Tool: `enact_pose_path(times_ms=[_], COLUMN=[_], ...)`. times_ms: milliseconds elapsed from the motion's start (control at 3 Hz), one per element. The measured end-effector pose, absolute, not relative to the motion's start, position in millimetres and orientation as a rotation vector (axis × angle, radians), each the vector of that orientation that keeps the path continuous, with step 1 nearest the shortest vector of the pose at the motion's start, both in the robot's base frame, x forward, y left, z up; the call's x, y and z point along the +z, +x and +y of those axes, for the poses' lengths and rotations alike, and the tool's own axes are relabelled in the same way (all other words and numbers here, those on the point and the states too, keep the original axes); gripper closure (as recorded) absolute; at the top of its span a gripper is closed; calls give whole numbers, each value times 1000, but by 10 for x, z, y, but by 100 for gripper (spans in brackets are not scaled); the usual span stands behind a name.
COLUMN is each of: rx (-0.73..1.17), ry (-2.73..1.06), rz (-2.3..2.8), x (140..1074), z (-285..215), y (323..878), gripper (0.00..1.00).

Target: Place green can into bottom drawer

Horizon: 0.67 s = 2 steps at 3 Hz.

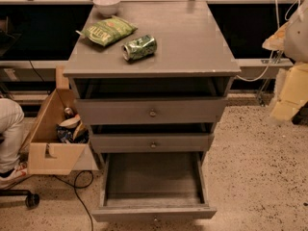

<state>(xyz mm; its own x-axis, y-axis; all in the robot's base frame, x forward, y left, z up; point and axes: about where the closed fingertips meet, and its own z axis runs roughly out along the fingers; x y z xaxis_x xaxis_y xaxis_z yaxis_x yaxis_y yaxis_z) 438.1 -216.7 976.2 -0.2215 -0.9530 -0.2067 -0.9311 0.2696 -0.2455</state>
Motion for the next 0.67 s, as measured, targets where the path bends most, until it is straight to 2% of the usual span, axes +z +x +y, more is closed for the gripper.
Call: enact_pose_path(times_ms=[333,667], rx=[-98,-56], ry=[-1725,-1727], rz=[2232,2175], x=[9762,9673], z=[-2167,-2038], y=[4381,4642], gripper=[0,0])
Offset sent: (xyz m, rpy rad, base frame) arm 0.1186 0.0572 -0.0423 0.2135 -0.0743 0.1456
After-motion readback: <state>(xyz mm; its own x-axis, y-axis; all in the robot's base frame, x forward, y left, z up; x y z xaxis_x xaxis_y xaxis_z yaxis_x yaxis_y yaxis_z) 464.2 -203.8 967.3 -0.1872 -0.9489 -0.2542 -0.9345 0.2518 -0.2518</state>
